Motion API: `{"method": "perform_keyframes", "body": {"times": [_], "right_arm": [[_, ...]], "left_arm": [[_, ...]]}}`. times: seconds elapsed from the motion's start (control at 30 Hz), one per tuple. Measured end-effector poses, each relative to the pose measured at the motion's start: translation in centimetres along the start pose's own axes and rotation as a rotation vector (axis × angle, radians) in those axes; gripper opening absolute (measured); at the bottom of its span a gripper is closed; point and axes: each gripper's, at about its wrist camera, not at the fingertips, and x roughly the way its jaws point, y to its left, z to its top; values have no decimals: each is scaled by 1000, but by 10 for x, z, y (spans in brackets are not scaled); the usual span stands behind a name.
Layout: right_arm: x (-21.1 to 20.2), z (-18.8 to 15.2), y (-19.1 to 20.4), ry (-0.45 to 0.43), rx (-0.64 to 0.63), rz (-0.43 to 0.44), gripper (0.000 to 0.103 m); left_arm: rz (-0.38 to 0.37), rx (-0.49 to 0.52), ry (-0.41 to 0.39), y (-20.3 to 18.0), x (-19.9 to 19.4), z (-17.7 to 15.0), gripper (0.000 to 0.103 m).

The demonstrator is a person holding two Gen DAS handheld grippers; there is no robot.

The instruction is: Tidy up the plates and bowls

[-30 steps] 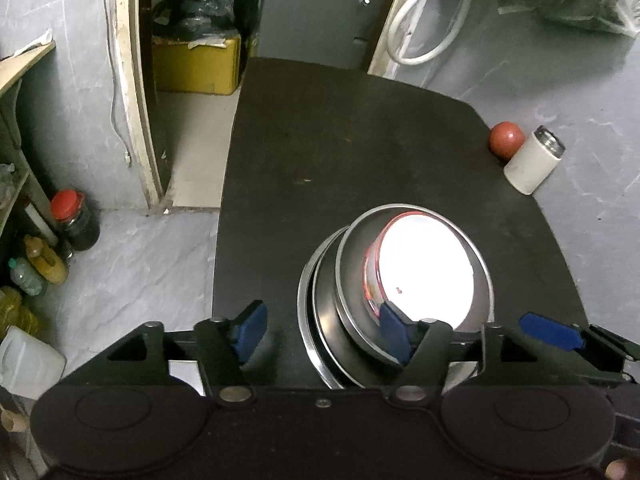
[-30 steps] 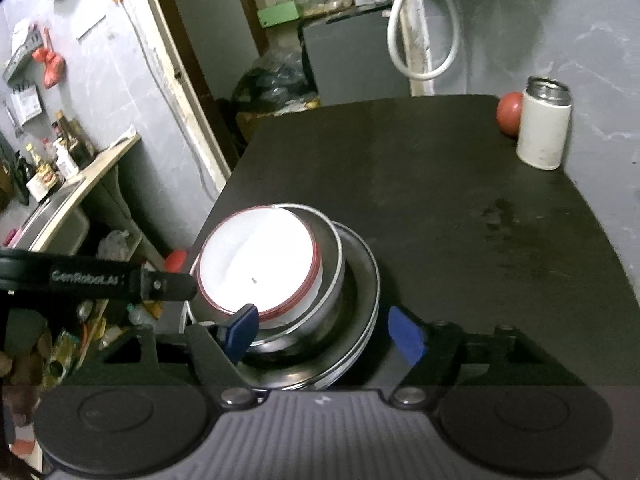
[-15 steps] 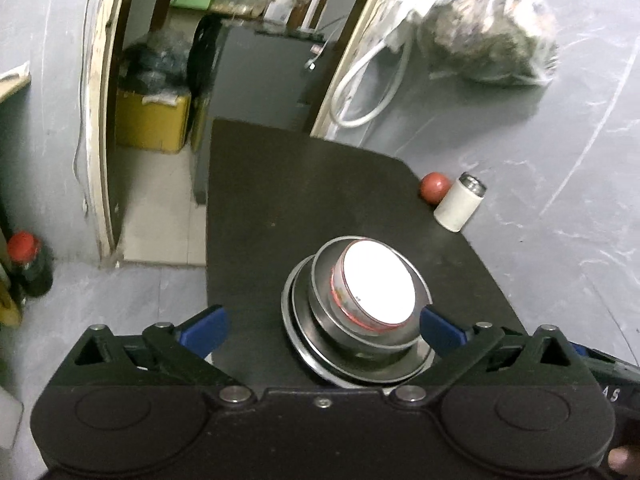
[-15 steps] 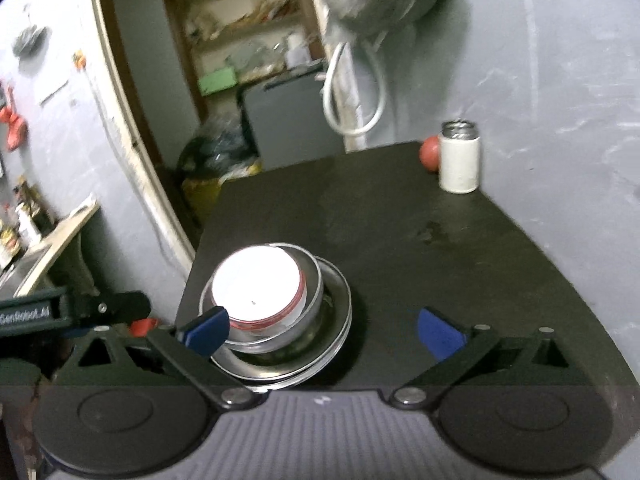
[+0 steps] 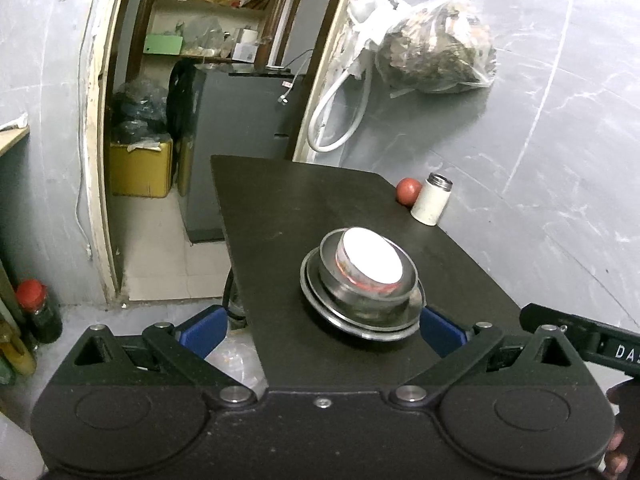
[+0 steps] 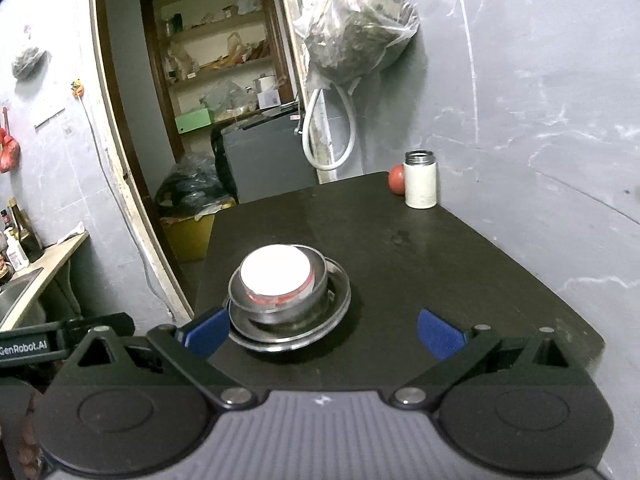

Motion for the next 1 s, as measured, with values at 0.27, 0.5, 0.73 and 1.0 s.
{"method": "perform_keyframes", "body": {"times": [0.27,0.5,0.73,1.0], "right_arm": [[-29,-24,4,1,-3,-26,103],[-43,-38,5,18,-6,-31,103],[-53,-47,2,28,-4,-40,103],[-55,-59,1,60,-18,-28,103]], "left_arm": [[-22,25,-4,0,-25,-21,102],[-30,28,16,-2,-35,-33,102],[-33,26,24,-5,-39,-40,102],[-31,36,27,-10,-47,-56,102]]}}
